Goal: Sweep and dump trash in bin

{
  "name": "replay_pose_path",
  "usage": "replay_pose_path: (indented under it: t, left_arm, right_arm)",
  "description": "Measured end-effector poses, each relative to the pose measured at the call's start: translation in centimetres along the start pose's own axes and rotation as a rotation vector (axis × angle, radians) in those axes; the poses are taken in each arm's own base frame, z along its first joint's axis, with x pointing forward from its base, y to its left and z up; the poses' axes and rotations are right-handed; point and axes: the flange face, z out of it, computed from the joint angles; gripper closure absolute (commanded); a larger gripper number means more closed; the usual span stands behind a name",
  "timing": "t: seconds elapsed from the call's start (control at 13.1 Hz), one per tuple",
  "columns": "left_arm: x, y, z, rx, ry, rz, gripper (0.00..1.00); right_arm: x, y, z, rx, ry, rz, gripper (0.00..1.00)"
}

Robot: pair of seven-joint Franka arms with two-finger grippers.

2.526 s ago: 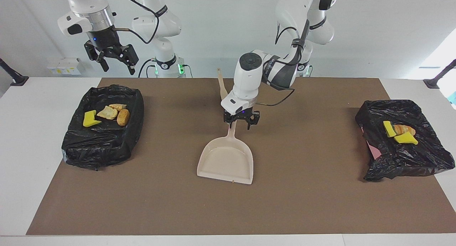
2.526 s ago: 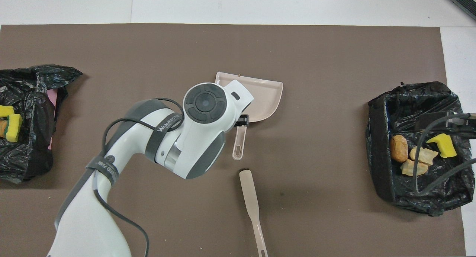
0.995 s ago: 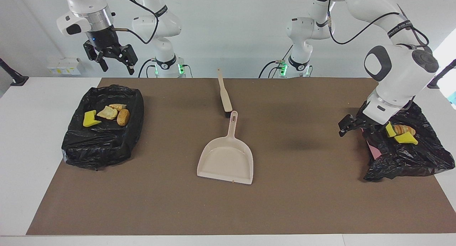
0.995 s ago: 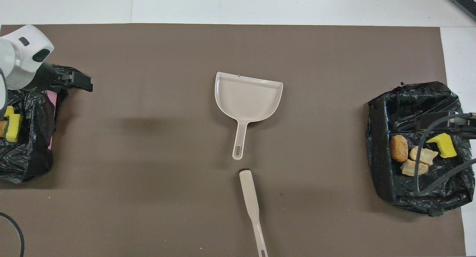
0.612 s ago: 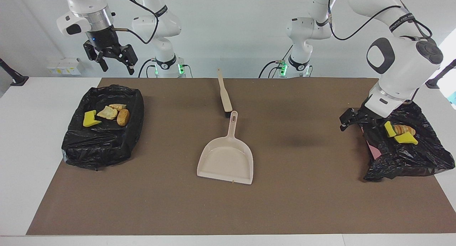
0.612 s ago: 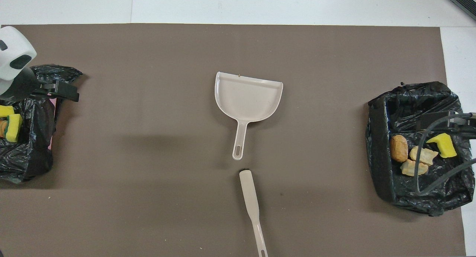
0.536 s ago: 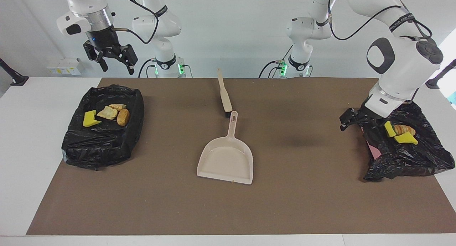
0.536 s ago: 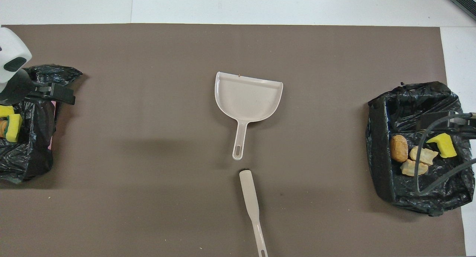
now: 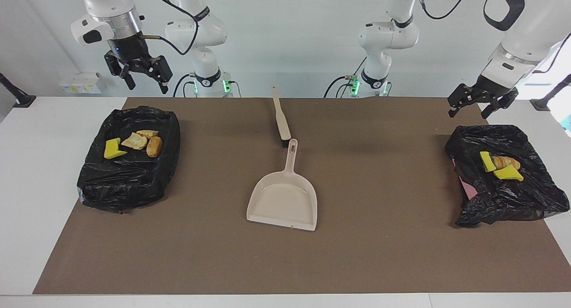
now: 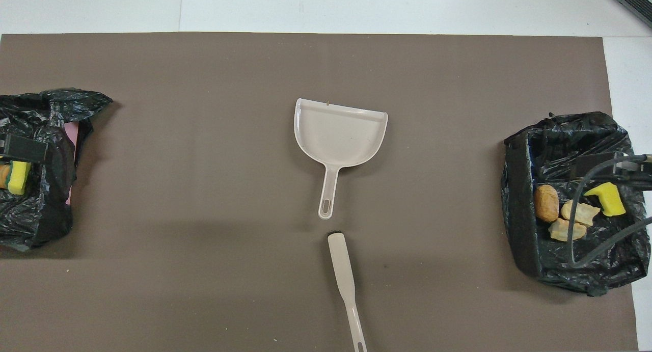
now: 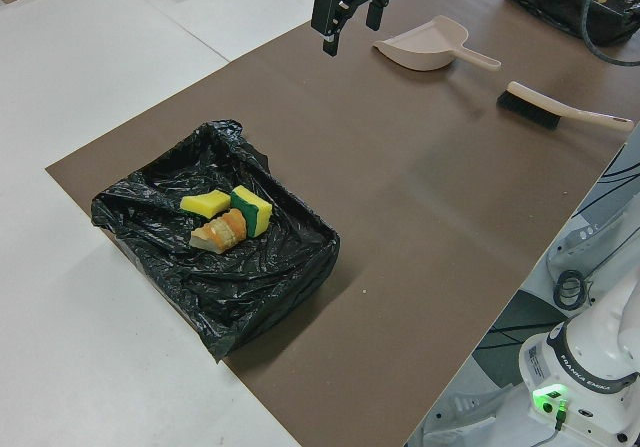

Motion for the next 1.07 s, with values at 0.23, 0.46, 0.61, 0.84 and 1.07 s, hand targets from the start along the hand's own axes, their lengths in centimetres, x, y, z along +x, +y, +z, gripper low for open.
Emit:
replay_pose_path:
  t: [0.23,0.46,0.61,0.84,1.07]
  left_arm:
    - [-0.8,1.1,0.0,0.011,-0.056,0.022,0.00]
    - [-2.1,2.1,-1.9,0.028,-0.085,0.048,0.00]
    - [-2.4,2.2,-2.4,0.028,-0.089,0.052,0.00]
    - [-2.4,2.3,-2.5,0.029,-0.088,0.053,0.00]
    - [-2.6,2.3,-2.8,0.024,-0.097,0.053,0.00]
  right_arm:
    - [0.0,0.0,0.0,0.000,-0.001,0.000,0.00]
    - [0.0,0.0,0.0,0.000,-0.001,0.000,0.00]
    - [0.0,0.0,0.1,0.000,-0.001,0.000,0.00]
    - [0.0,0.0,0.1,0.000,-0.001,0.000,0.00]
    - [0.0,0.0,0.1,0.000,-0.001,0.000,0.00]
